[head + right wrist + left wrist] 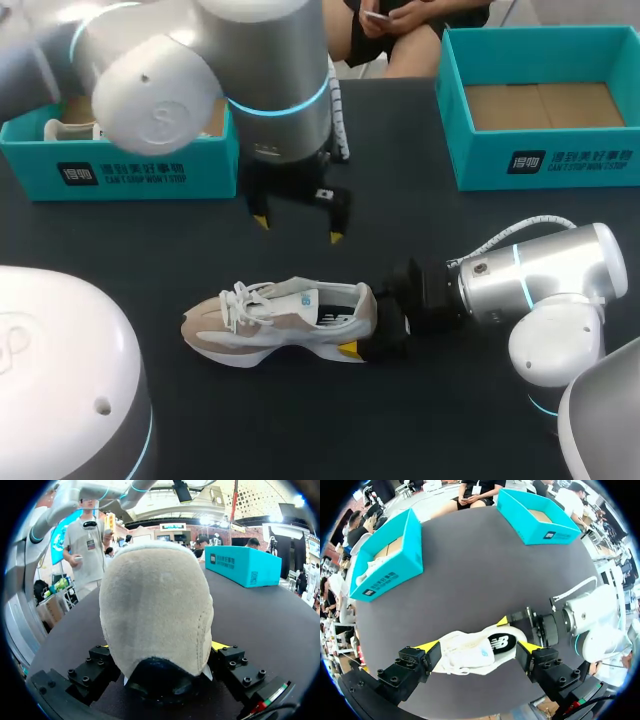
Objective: Take the shoe out of the shoebox, open the shoe tongue, remove and reinsert the insole, then place the shoe into the shoebox
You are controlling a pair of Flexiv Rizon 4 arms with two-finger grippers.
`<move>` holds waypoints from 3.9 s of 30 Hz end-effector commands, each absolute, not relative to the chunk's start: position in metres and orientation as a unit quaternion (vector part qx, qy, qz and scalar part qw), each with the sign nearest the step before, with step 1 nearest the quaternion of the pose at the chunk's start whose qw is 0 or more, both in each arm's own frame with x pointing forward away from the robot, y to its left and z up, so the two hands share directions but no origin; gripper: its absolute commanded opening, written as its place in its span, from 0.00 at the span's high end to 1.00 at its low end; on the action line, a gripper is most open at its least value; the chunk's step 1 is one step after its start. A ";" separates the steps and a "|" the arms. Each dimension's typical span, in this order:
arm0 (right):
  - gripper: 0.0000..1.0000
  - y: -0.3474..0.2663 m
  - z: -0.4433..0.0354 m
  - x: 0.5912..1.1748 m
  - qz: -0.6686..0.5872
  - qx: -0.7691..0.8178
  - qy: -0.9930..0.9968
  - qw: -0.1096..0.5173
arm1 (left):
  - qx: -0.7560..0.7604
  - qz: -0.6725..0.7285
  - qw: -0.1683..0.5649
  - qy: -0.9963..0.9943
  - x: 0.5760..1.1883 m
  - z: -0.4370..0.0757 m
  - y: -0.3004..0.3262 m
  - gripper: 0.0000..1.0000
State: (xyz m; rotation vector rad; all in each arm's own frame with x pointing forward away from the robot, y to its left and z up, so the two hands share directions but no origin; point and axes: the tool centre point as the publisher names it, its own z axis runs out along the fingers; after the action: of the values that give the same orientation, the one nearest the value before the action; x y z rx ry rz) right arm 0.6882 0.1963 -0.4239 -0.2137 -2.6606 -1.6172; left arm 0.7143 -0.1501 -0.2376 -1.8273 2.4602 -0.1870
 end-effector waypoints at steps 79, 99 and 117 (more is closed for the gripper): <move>1.00 0.201 -0.428 0.689 -0.516 -0.070 -0.853 0.010 | -0.690 0.163 0.104 0.698 0.674 -0.358 -0.128 0.00; 1.00 0.201 -0.428 0.689 -0.516 -0.070 -0.853 0.010 | -0.722 0.148 0.104 0.668 0.672 -0.334 -0.093 0.89; 1.00 0.201 -0.428 0.689 -0.516 -0.070 -0.853 0.010 | -0.749 0.117 0.096 0.645 0.670 -0.307 -0.038 1.00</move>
State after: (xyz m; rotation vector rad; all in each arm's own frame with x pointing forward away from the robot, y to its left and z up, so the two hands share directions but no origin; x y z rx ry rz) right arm 0.6882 0.1964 -0.4238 -0.2134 -2.6604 -1.6177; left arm 0.6712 -0.0568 -0.3117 -2.1626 1.8670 0.4391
